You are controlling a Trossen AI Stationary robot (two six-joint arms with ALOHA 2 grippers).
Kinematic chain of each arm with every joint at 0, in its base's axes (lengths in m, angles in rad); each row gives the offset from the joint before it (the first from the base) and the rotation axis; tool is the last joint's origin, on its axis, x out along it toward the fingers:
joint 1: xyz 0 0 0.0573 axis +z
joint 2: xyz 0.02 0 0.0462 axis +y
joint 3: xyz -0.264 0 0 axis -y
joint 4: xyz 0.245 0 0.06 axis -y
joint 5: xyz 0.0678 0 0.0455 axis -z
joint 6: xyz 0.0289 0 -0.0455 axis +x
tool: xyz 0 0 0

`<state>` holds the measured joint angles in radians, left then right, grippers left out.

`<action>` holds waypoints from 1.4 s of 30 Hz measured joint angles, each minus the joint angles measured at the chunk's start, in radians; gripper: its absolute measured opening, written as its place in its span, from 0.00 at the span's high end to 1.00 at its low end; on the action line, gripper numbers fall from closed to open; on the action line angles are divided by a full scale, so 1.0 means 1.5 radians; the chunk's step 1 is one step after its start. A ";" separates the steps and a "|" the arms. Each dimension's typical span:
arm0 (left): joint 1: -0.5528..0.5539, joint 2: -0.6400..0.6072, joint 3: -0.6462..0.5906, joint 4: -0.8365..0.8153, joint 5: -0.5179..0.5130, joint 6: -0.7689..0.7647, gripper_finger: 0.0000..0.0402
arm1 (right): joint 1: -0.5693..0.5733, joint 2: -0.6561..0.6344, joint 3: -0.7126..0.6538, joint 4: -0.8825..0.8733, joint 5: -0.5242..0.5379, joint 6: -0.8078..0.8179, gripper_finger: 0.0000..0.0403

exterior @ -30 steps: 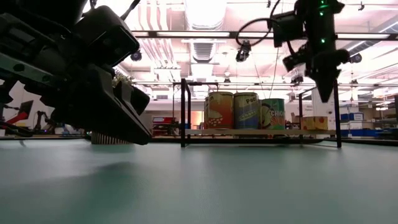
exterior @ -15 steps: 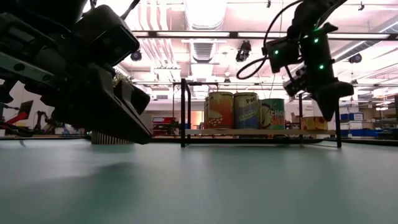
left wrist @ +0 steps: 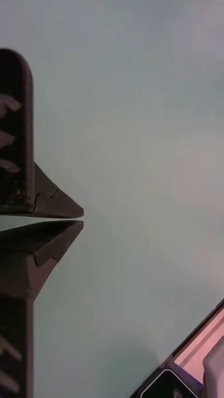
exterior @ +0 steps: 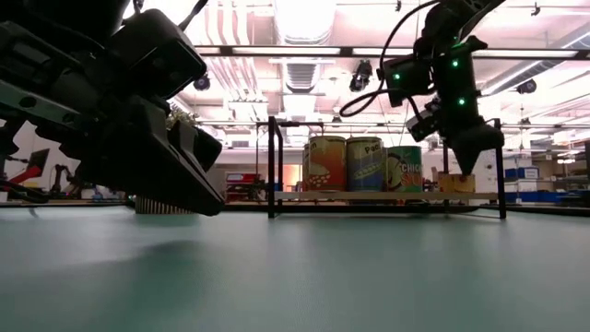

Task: Pick and place cans onto a shelf
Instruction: Put the orange can on the shelf, then adjust the green can

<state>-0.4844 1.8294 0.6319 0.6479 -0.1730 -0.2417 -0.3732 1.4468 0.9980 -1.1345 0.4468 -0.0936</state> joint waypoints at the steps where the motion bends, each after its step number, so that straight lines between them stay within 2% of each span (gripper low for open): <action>1: 0.000 0.000 0.000 0.000 0.000 0.000 1.00 | 0.000 0.000 0.004 0.000 0.000 -0.001 0.98; 12: 0.000 0.000 0.000 -0.002 0.000 -0.001 1.00 | 0.028 -0.032 0.068 0.003 -0.022 0.032 0.98; 18: 0.000 0.000 0.000 -0.003 0.000 -0.002 1.00 | 0.081 -0.108 0.061 0.100 -0.026 0.056 0.98; 25: 0.000 0.000 0.001 -0.002 0.000 -0.002 1.00 | 0.110 -0.184 0.055 0.178 -0.082 0.080 0.98; 32: 0.000 0.000 0.001 0.000 0.000 -0.002 1.00 | 0.100 -0.228 0.067 0.185 -0.089 0.091 0.98; 39: 0.000 0.000 0.001 0.003 0.000 -0.002 1.00 | 0.063 -0.230 0.073 0.187 -0.096 0.082 0.98; 42: 0.000 0.000 0.001 0.003 0.000 -0.002 1.00 | 0.038 -0.226 0.070 0.196 -0.121 0.072 0.98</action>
<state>-0.4847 1.8294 0.6334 0.6525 -0.1726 -0.2451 -0.3156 1.1075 1.1031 -0.8406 0.2655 0.0151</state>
